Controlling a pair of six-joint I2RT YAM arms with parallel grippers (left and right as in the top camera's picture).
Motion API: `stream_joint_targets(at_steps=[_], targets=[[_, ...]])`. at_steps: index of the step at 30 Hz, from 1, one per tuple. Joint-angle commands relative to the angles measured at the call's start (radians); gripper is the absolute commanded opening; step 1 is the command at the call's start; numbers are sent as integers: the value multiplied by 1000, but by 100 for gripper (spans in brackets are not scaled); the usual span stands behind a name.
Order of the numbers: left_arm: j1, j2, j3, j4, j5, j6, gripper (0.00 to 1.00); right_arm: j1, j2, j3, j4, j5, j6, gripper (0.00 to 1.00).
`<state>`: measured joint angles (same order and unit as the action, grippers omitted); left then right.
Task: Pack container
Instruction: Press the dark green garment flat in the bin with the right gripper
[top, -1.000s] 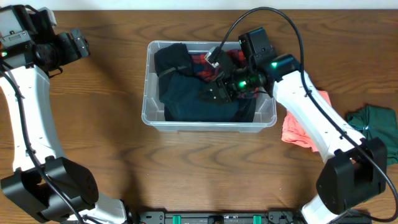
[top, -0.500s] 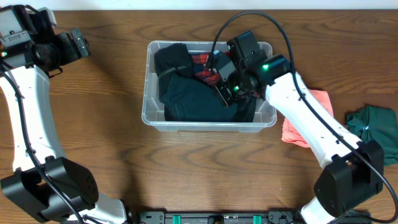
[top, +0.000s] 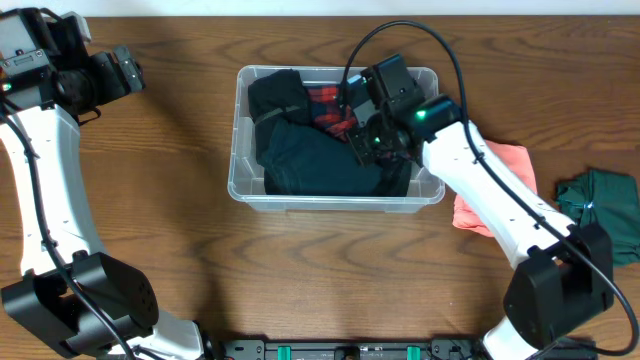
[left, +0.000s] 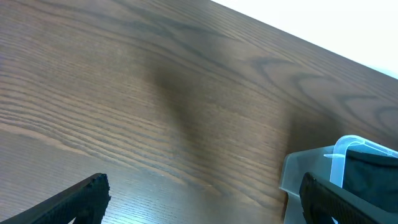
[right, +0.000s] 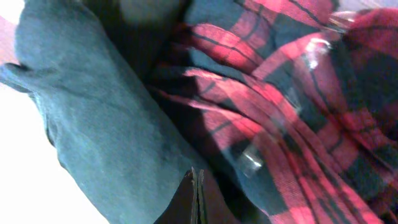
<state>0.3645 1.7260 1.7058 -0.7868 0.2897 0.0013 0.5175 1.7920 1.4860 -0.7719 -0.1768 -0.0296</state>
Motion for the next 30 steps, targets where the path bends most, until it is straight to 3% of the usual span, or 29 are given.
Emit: stream_joint_targets(at_steps=[1,13,24,30], targets=[[1,-7,-1,-1,13,13,98,45,67,-3,13,-16,34,1],[1,-7,-1,-1,13,13,98,212,111,-3,224,-61,111,1],[1,-7,-1,-1,13,13,98,208,122,1,270,-22,116,1],[1,-7,-1,-1,13,13,98,169,97,102,179,-22,99,18]])
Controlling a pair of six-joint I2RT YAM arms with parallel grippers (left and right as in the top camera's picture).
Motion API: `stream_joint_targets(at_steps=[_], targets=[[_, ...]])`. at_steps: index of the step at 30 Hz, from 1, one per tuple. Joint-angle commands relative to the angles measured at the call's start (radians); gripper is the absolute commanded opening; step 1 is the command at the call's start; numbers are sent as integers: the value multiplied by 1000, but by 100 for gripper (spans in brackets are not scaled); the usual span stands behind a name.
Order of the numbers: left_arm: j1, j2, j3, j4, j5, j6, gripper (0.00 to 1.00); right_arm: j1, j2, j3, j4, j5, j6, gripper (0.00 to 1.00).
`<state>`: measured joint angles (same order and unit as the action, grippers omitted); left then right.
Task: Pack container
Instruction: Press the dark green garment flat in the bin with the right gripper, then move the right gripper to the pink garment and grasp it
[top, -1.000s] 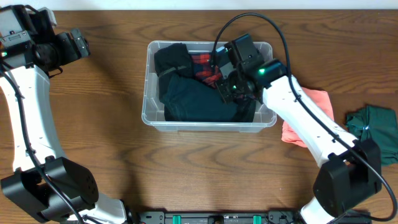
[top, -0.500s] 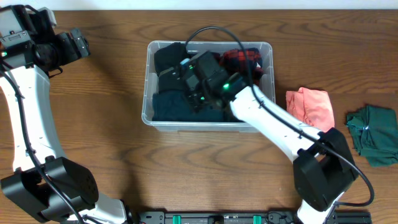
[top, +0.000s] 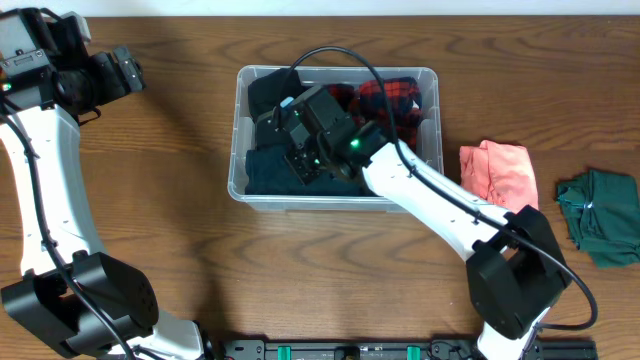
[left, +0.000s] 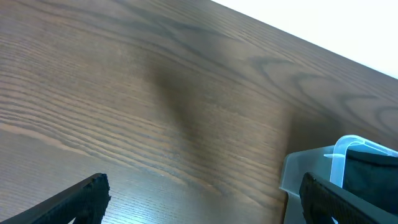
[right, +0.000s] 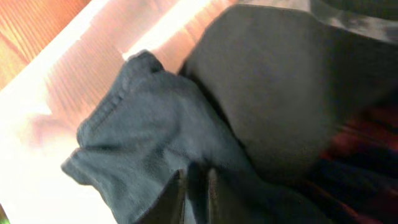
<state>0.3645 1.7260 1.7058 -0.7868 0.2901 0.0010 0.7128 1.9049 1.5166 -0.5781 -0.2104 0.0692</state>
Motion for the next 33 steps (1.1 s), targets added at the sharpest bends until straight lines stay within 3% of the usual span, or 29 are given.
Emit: stream_joint_targets(at_steps=[1,3,9,17,22,28,33], targets=[[1,-7,-1,0,12,14,98,-37,-29,104,-47,11,0,25],[1,-7,-1,0,12,14,98,-59,-51,155,-102,0,0,44],[1,-7,-1,-1,12,14,98,-195,-148,291,-350,-88,57,68],[1,-7,-1,-1,12,14,98,-534,-276,293,-677,-112,97,72],[1,-7,-1,-1,12,14,98,-772,-284,280,-813,-100,18,72],[1,-7,-1,-1,12,14,98,-1062,-283,148,-792,-79,-19,72],[1,-7,-1,-1,12,14,98,-1209,-283,-59,-606,-101,-87,83]])
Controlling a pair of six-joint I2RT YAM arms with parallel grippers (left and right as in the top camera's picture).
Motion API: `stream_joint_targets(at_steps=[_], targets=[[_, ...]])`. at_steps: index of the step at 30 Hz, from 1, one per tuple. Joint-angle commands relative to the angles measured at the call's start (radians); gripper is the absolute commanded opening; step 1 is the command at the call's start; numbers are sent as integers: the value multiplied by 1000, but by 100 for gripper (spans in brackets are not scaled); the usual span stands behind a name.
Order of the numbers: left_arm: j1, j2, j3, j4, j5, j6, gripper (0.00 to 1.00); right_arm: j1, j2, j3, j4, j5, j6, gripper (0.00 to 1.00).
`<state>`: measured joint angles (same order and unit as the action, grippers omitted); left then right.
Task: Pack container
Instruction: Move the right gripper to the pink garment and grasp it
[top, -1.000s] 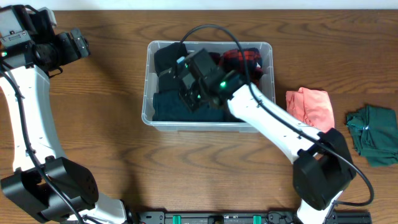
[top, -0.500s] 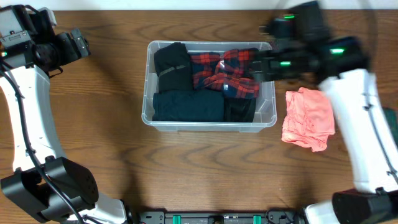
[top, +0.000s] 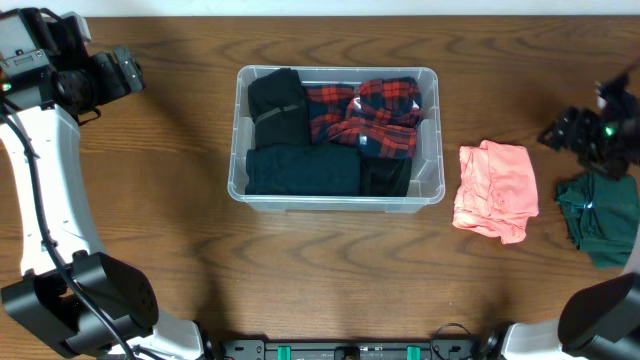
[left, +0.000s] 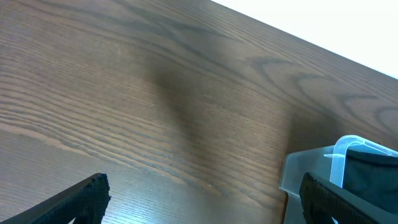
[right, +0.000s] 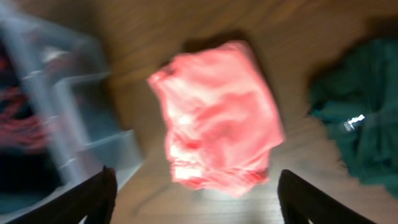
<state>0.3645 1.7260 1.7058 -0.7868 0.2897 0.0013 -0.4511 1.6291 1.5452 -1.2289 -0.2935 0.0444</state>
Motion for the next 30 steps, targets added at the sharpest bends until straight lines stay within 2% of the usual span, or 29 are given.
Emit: stream_joint_targets(at_steps=[1,4,8,14,30], targets=[[1,-7,-1,-1,13,13,98,-63,-6,-134,90,-32,-88,84],[1,-7,-1,-1,13,13,98,-92,-5,-259,214,-79,-173,84],[1,-7,-1,-1,13,13,98,-98,-5,-359,361,-77,-196,84],[1,-7,-1,-1,13,13,98,-97,27,-406,526,-84,-217,81],[1,-7,-1,-1,13,13,98,-97,248,-408,581,-190,-263,79]])
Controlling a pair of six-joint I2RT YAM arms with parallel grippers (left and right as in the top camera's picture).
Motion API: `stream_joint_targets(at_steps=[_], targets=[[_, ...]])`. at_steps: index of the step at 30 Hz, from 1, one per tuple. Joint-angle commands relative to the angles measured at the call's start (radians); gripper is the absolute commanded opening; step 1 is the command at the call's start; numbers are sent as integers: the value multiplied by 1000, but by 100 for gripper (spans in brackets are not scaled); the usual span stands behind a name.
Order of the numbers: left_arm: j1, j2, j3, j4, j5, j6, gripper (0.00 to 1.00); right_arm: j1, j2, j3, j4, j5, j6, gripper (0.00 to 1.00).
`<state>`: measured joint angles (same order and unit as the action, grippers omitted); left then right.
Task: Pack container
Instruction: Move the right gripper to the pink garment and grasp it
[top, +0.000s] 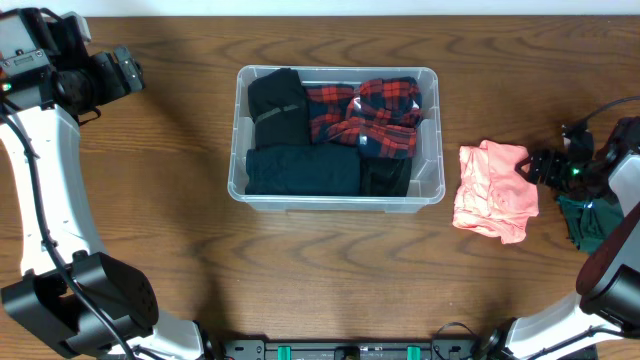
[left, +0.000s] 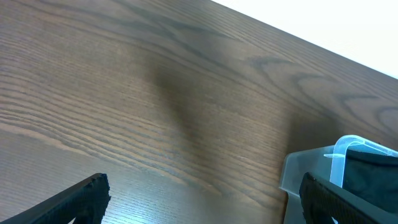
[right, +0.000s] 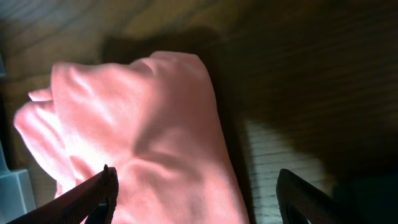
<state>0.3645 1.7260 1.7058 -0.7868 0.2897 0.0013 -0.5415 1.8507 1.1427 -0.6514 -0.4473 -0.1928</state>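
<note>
A clear plastic container (top: 433, 190) holds black, dark teal and red plaid clothes (top: 368, 113). To its right a pink garment (top: 493, 188) lies on the table, filling the right wrist view (right: 143, 137). My right gripper (top: 532, 168) (right: 196, 202) hovers open at the garment's right edge, its fingers wide apart over the cloth. A green garment (top: 598, 215) lies further right, partly under the arm. My left gripper (top: 125, 72) (left: 199, 202) stands open at the far left, over bare table, with the container's corner (left: 339, 165) in its view.
The wooden table's far edge (left: 311, 37) runs close behind the left gripper. Black cables (top: 595, 110) trail from the right arm near the table's right edge.
My right gripper was over the far right of the table, above the green garment; now it is lower and further left, at the pink garment's right edge. The left arm has not moved.
My right gripper was shut inside the container, among the plaid and teal clothes. Then it was at the container's left side by the teal garment. Then it was out over the right end of the table, open, and now it hangs open over the pink garment.
</note>
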Motion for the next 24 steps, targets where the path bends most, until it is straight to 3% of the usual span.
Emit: stream_joint_targets(at_steps=[1,10,14,19,24], targets=[[1,-7,-1,-1,13,13,98,-7,37,-5,4,-37,-26,79],[1,-7,-1,-1,13,13,98,-7,131,-6,-13,-140,-34,71],[1,-7,-1,-1,13,13,98,-7,132,-8,-20,-186,-33,52],[1,-7,-1,-1,13,13,98,-7,132,-8,-33,-199,-32,5],[1,-7,-1,0,13,13,98,-5,122,18,-68,-234,-21,1]])
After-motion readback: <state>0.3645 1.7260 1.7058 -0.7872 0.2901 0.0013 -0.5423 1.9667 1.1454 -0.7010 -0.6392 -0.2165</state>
